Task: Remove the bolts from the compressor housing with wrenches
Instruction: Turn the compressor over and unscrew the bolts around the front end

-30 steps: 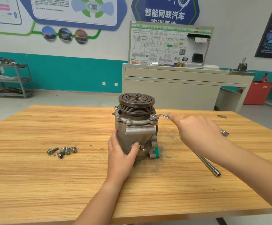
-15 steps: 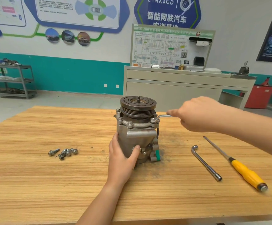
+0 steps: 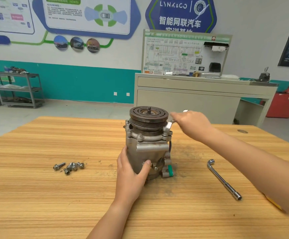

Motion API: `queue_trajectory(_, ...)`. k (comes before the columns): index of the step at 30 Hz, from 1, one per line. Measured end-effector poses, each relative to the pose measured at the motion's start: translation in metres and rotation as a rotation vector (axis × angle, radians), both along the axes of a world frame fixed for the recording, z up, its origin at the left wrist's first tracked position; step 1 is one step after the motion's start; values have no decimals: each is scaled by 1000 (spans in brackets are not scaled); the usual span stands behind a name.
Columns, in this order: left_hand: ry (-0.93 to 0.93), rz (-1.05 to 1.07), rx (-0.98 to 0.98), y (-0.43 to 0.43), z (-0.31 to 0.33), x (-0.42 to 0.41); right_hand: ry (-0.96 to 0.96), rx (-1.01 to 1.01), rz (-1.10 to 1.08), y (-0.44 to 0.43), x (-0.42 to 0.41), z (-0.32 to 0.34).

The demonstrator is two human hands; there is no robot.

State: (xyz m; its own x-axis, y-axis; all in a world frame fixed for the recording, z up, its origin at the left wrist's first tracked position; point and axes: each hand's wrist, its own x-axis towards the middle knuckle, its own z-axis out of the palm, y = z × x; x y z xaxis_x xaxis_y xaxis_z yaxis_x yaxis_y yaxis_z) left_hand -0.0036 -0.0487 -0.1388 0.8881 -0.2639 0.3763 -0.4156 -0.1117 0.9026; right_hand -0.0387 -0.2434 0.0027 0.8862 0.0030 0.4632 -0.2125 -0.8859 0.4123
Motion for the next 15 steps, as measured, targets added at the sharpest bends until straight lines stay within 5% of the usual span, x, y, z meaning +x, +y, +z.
queue_trajectory(4, -13, 10, -3, -1, 0, 0, -337, 481, 153, 4, -50, 8)
queue_trajectory(12, -14, 19, -3, -1, 0, 0, 30, -15, -153, 38, -102, 8)
queue_trajectory(15, -8, 17, 0, -1, -1, 1, 56, -23, -239, 47, -94, 5)
